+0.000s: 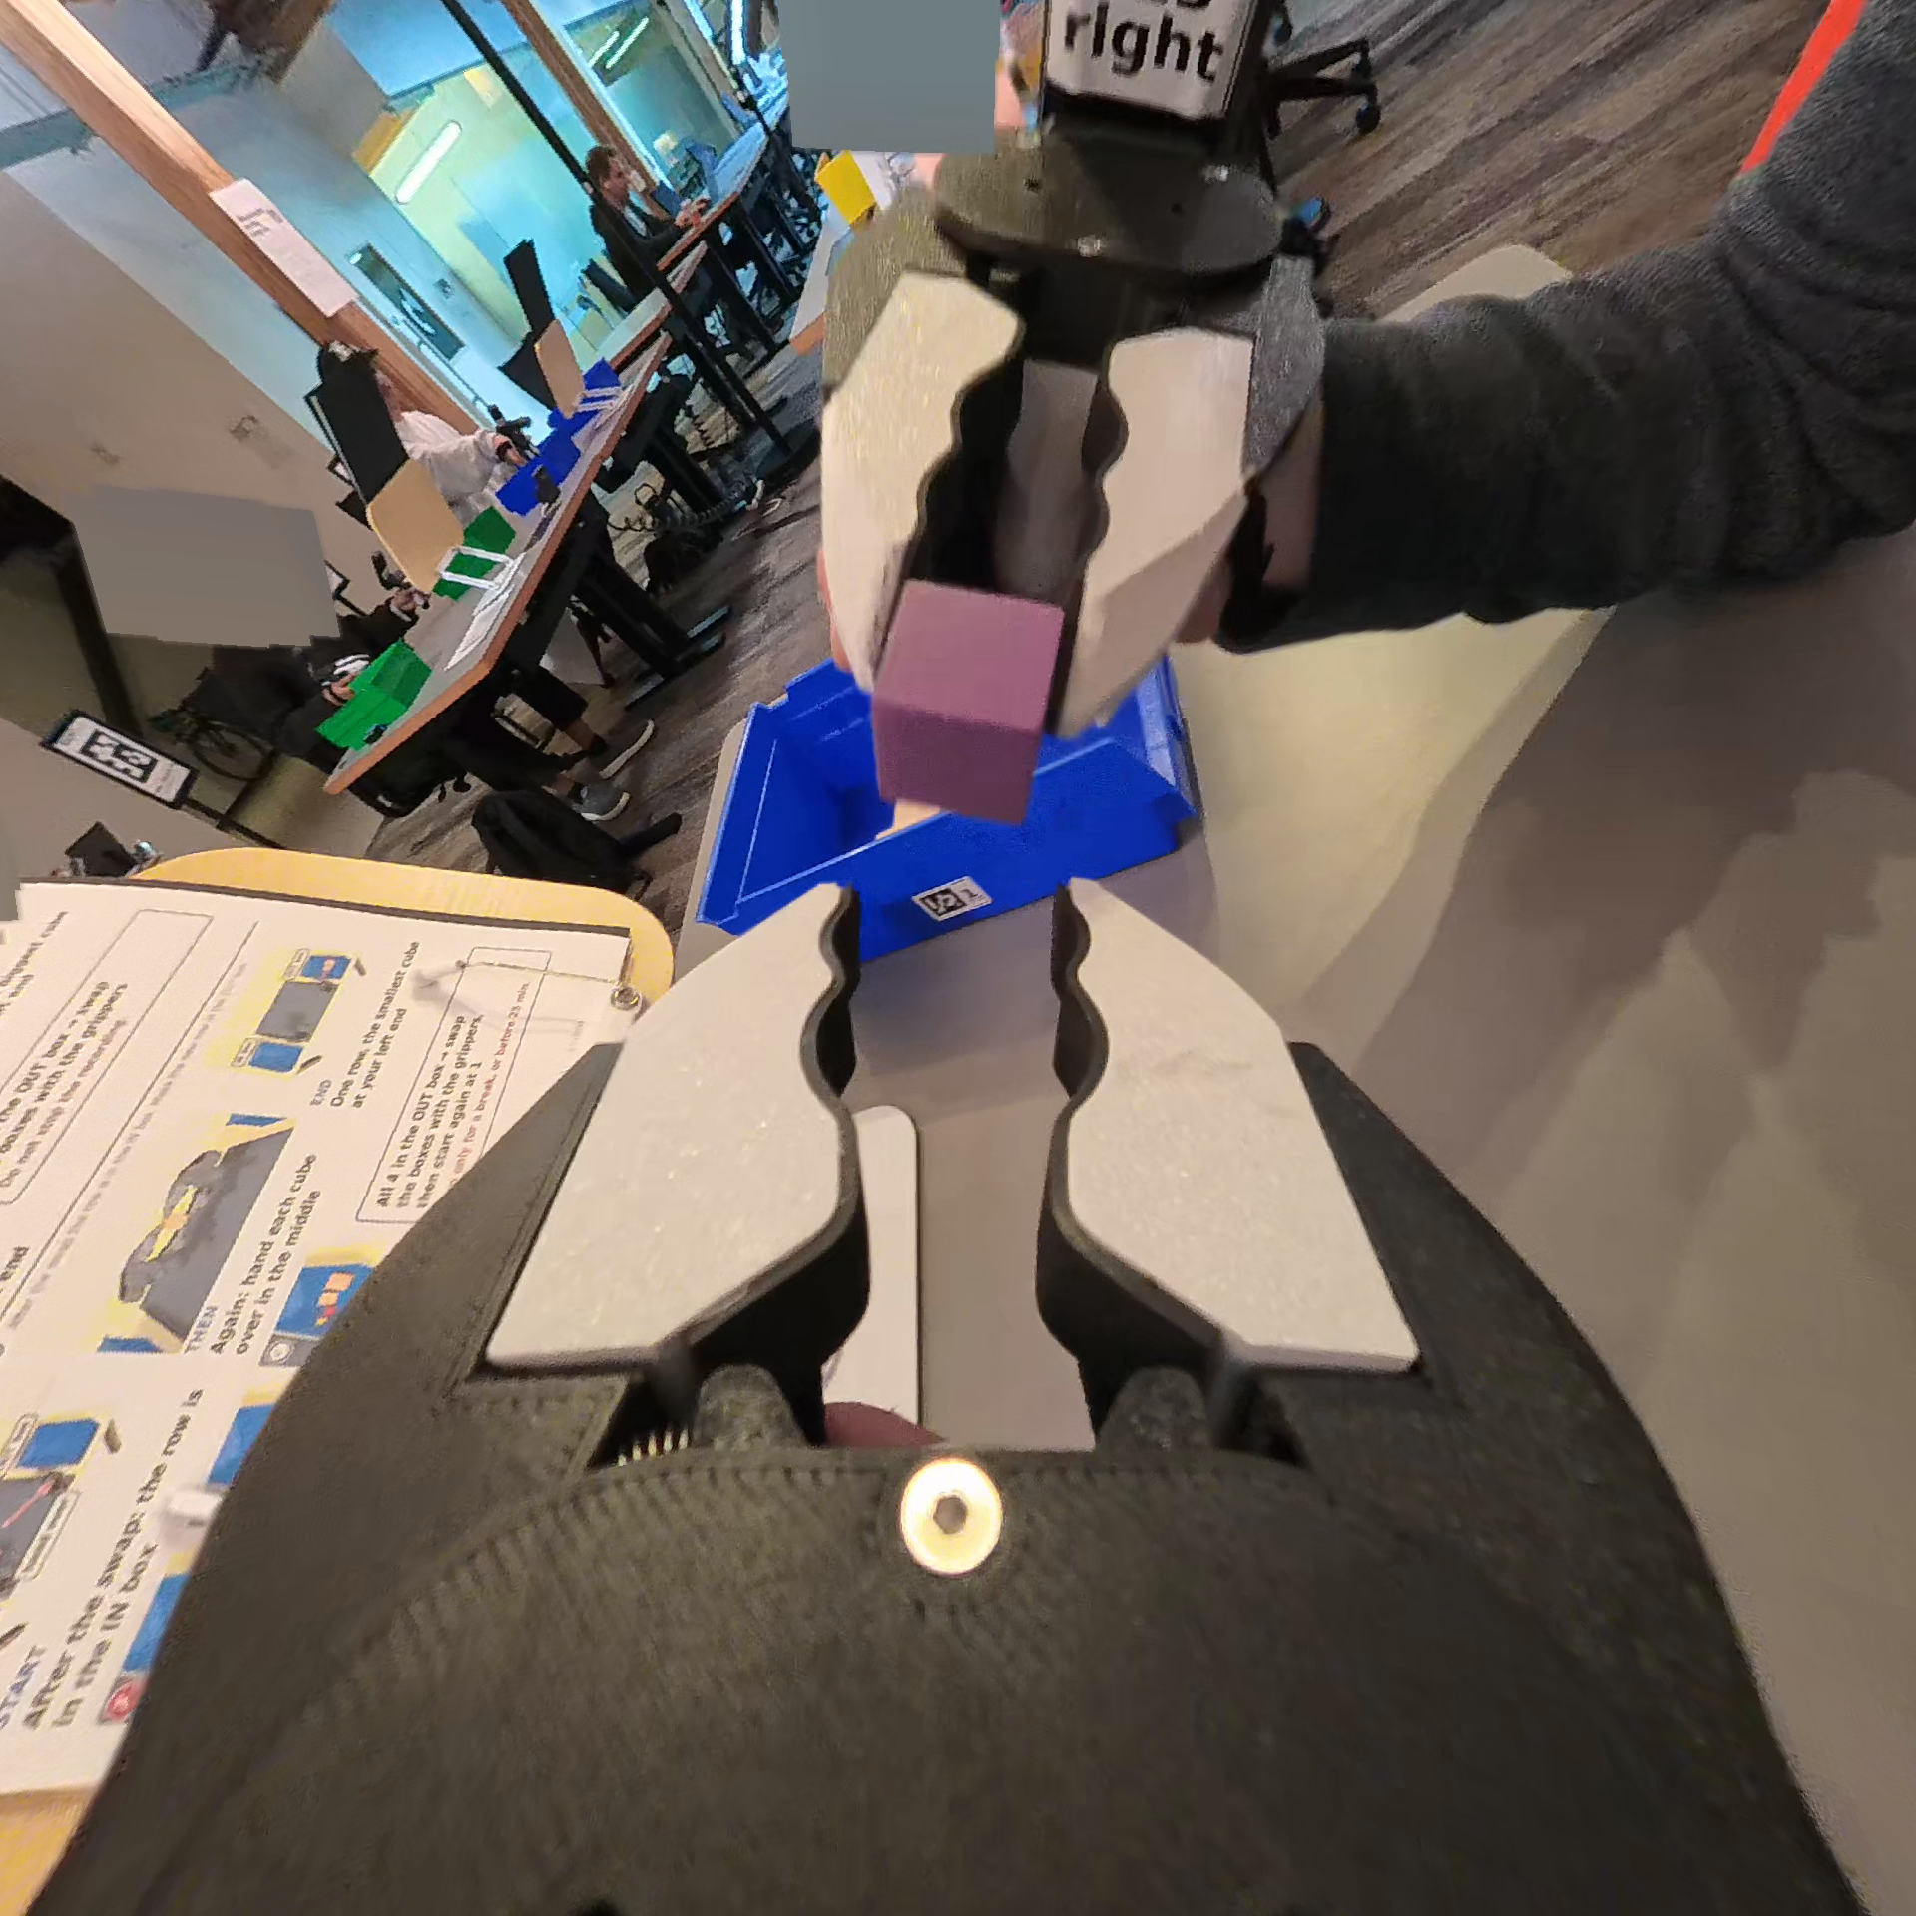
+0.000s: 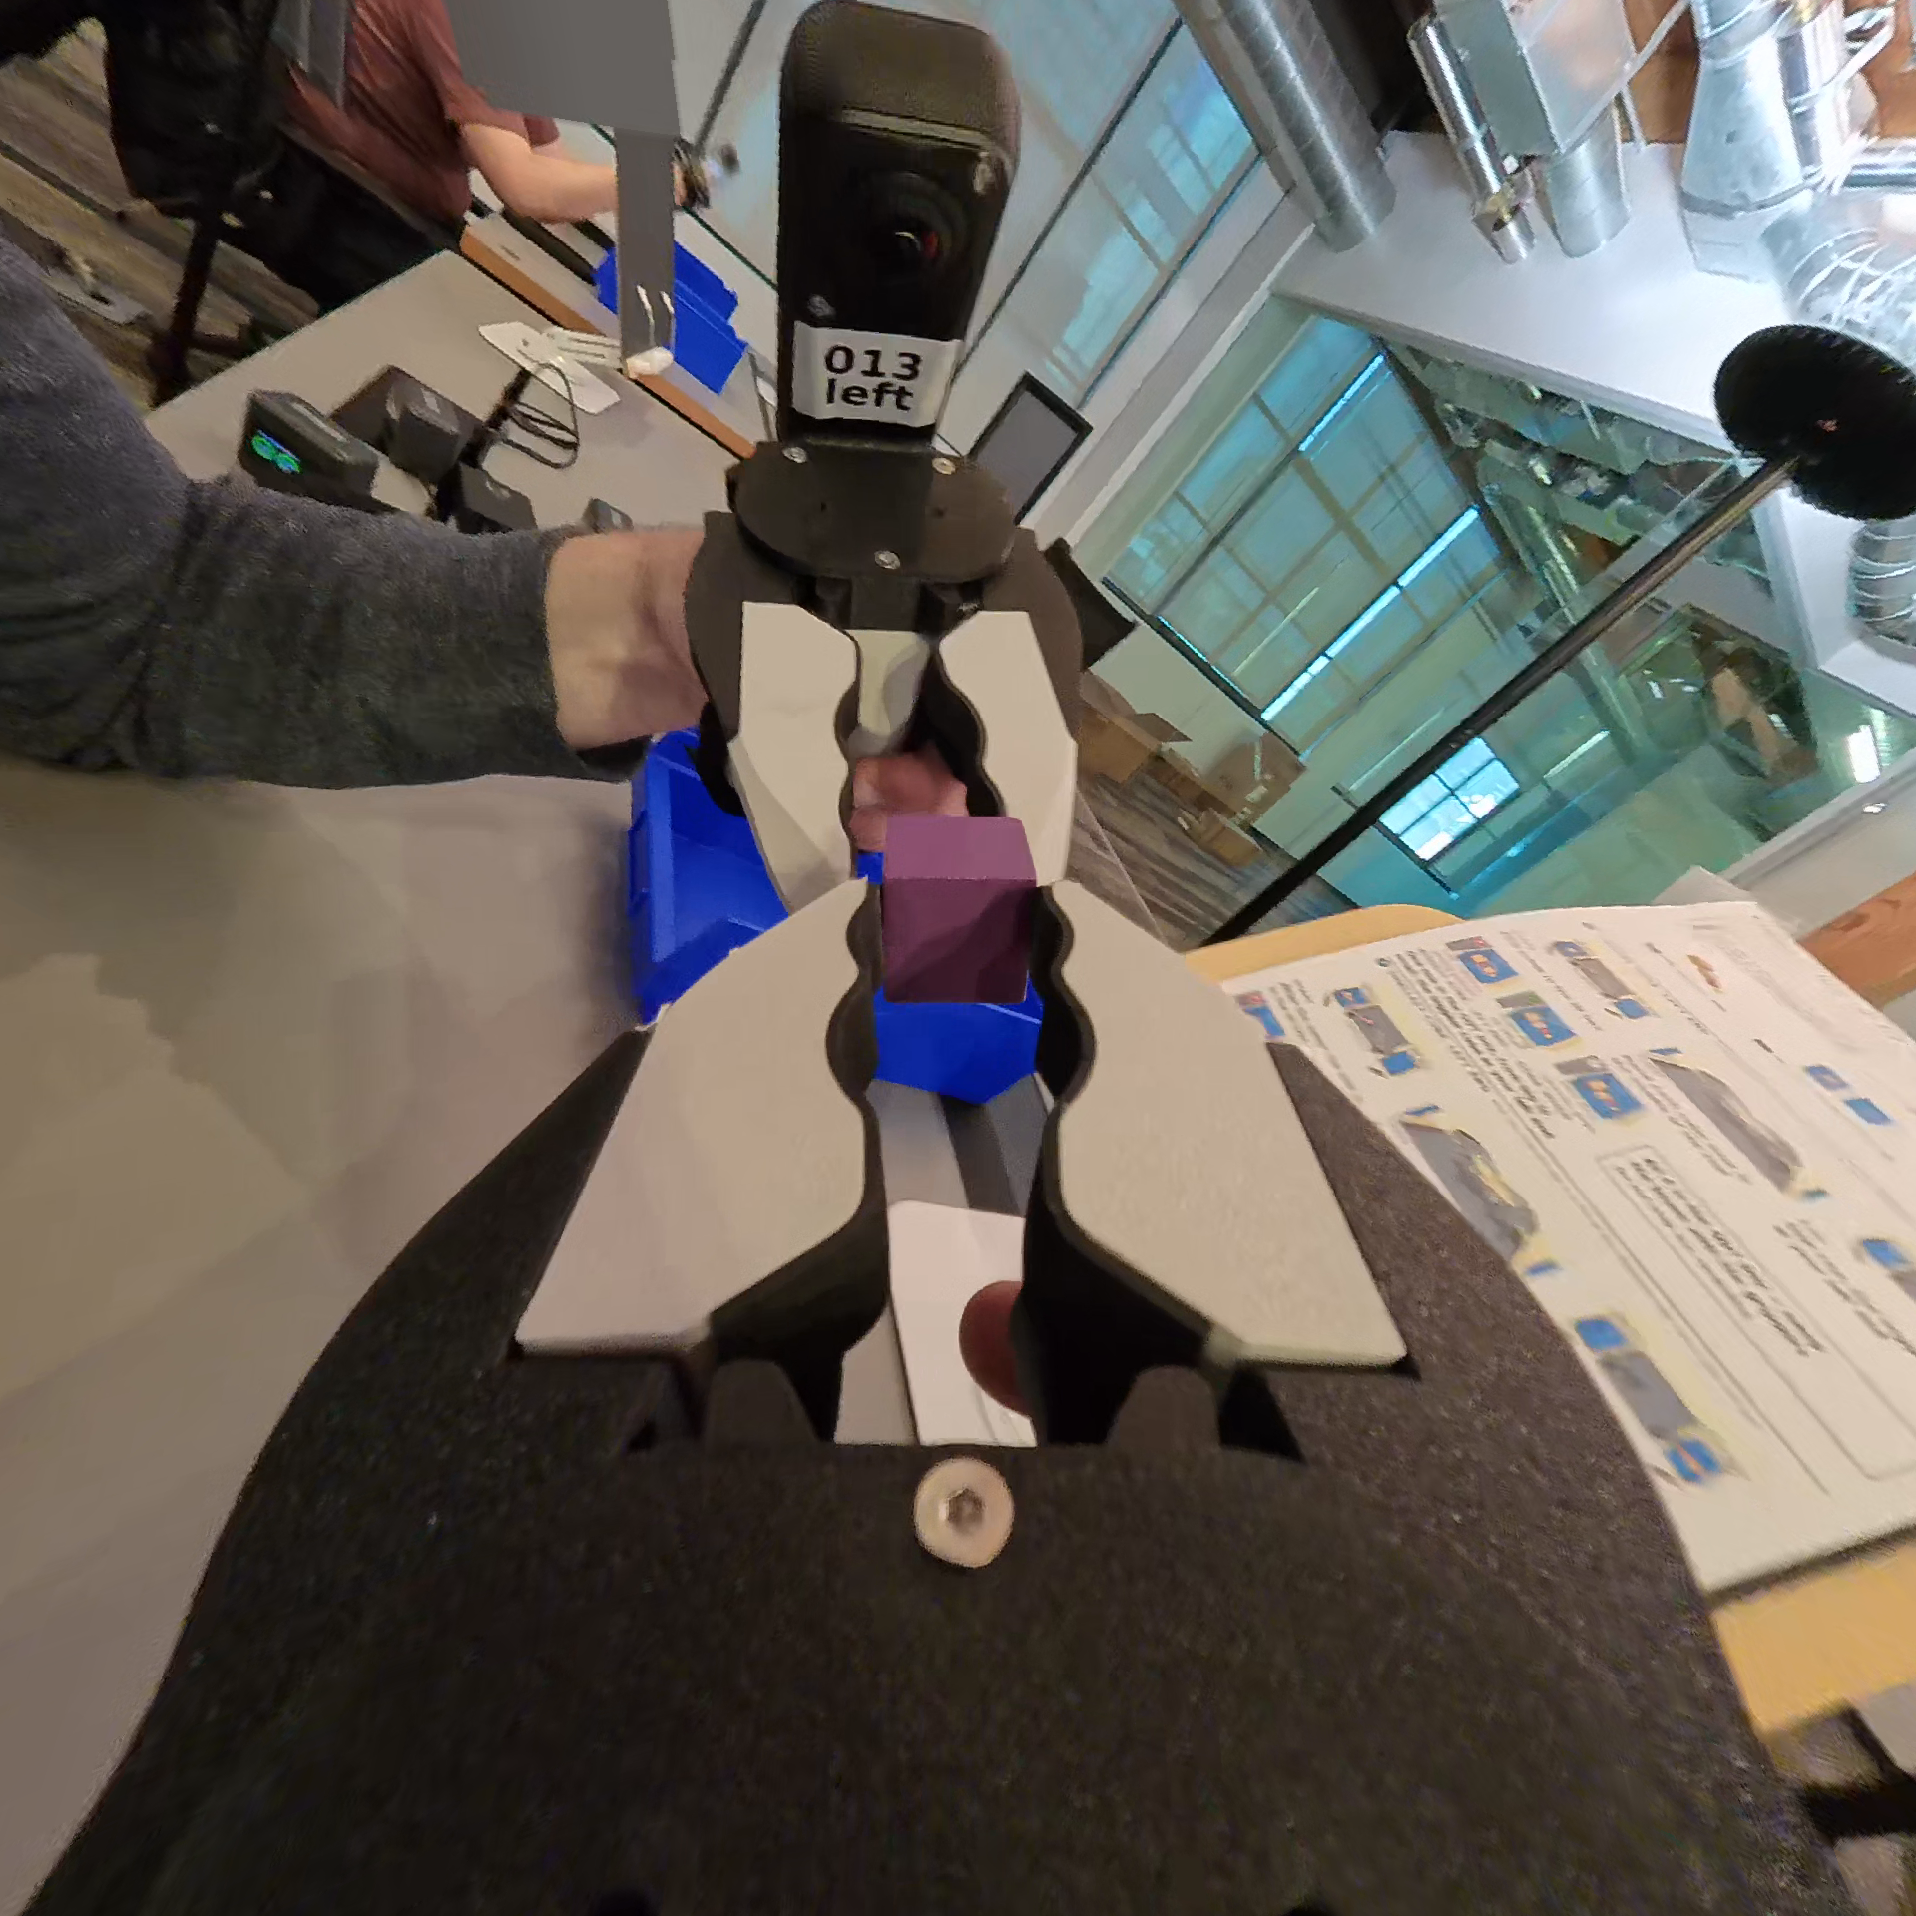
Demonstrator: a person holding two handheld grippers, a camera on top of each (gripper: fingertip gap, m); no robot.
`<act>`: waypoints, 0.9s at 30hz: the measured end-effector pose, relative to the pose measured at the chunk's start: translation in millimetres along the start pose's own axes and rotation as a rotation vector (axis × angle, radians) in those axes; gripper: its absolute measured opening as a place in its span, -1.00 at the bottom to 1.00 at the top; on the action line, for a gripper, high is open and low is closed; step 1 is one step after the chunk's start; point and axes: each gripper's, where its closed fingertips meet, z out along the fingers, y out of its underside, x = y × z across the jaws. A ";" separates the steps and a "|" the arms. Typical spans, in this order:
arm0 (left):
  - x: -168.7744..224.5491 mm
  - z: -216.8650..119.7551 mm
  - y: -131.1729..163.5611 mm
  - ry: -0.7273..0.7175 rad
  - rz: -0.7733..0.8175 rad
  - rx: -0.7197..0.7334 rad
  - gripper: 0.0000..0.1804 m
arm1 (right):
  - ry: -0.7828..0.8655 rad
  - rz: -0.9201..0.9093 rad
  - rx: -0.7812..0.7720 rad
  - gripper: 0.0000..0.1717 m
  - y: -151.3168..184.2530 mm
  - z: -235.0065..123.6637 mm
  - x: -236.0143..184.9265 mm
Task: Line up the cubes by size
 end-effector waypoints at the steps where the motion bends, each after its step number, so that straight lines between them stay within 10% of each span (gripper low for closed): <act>1: -1.2 -1.5 0.6 -0.008 0.007 -0.007 -0.65 | 0.017 -0.015 -0.014 -0.70 -0.2 -5.8 5.2; 12: -19.9 -35.7 -10.1 -0.159 0.105 -0.058 -1.00 | 0.209 -0.108 -0.628 -0.69 98.9 -143.1 91.2; 27: -21.1 -33.9 -5.1 -0.179 0.134 -0.103 -1.00 | -0.211 0.076 -1.317 -0.69 295.3 -245.4 69.6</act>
